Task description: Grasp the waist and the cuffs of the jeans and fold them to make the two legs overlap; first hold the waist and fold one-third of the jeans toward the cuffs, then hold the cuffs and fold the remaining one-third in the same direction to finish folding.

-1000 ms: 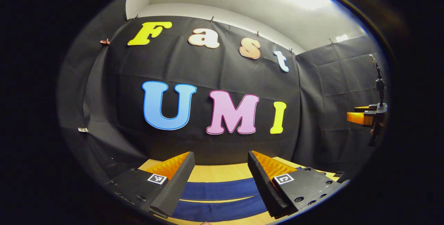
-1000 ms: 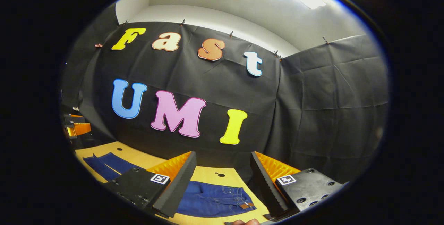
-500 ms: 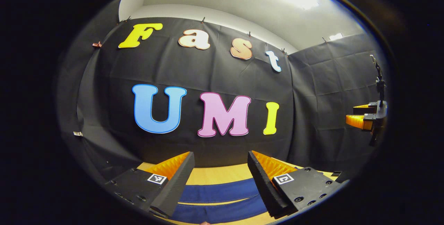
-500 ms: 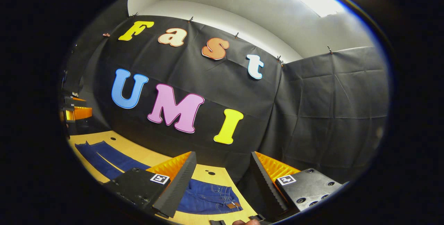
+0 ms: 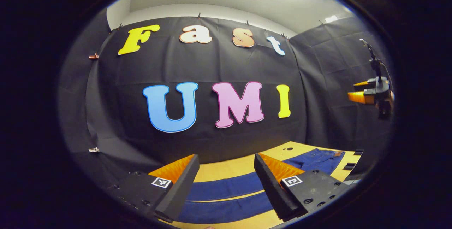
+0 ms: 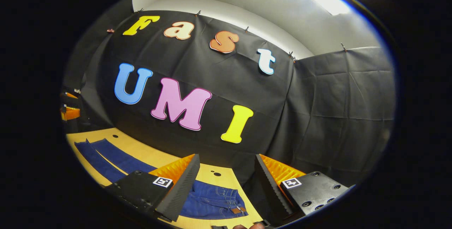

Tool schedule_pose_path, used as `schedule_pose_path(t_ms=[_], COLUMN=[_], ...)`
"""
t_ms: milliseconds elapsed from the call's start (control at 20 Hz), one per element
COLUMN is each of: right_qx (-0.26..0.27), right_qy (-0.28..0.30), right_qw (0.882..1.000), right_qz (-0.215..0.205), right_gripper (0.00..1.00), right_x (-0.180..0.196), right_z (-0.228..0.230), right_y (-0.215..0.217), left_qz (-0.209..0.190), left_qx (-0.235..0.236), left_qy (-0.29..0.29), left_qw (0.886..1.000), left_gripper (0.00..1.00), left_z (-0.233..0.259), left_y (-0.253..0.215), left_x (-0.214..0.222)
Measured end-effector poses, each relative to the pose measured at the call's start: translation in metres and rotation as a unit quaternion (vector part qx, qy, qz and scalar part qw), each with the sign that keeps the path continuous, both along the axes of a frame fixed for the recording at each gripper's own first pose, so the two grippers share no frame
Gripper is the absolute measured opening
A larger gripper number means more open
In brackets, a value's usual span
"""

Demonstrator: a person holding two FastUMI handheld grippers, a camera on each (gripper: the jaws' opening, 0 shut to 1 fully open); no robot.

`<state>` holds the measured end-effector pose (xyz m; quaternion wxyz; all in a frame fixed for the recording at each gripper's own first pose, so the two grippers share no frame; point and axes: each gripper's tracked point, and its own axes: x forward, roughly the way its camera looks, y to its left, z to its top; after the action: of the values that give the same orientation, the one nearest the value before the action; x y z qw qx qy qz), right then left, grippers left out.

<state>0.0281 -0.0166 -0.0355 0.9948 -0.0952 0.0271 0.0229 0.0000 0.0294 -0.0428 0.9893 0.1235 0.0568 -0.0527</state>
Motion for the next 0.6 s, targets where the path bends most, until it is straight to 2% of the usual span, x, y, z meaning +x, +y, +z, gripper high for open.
schedule_pose_path(t_ms=[150,250,450,550,600], right_qx=[-0.032,-0.051,-0.132,-0.189,-0.229], right_qy=[0.018,0.041,0.099,0.124,0.133], right_qw=[0.999,0.997,0.984,0.97,0.959], right_qz=[0.013,0.03,0.071,0.091,0.101], right_gripper=[0.96,0.96,0.96,0.96,0.96], right_x=[0.012,0.02,0.037,0.045,0.046], right_z=[-0.018,-0.039,-0.104,-0.14,-0.161], right_y=[-0.002,0.0,-0.003,-0.009,-0.015], left_qz=[-0.038,-0.067,-0.111,-0.128,-0.137], left_qx=[0.067,0.112,0.206,0.234,0.25], left_qy=[0.046,0.084,0.168,0.205,0.221], left_qw=[0.996,0.988,0.958,0.942,0.933], left_gripper=[0.98,0.98,0.98,0.98,0.98], left_z=[-0.039,-0.07,-0.134,-0.162,-0.174], left_y=[0.026,0.043,0.082,0.099,0.107], left_x=[-0.002,-0.005,-0.009,-0.011,-0.01])
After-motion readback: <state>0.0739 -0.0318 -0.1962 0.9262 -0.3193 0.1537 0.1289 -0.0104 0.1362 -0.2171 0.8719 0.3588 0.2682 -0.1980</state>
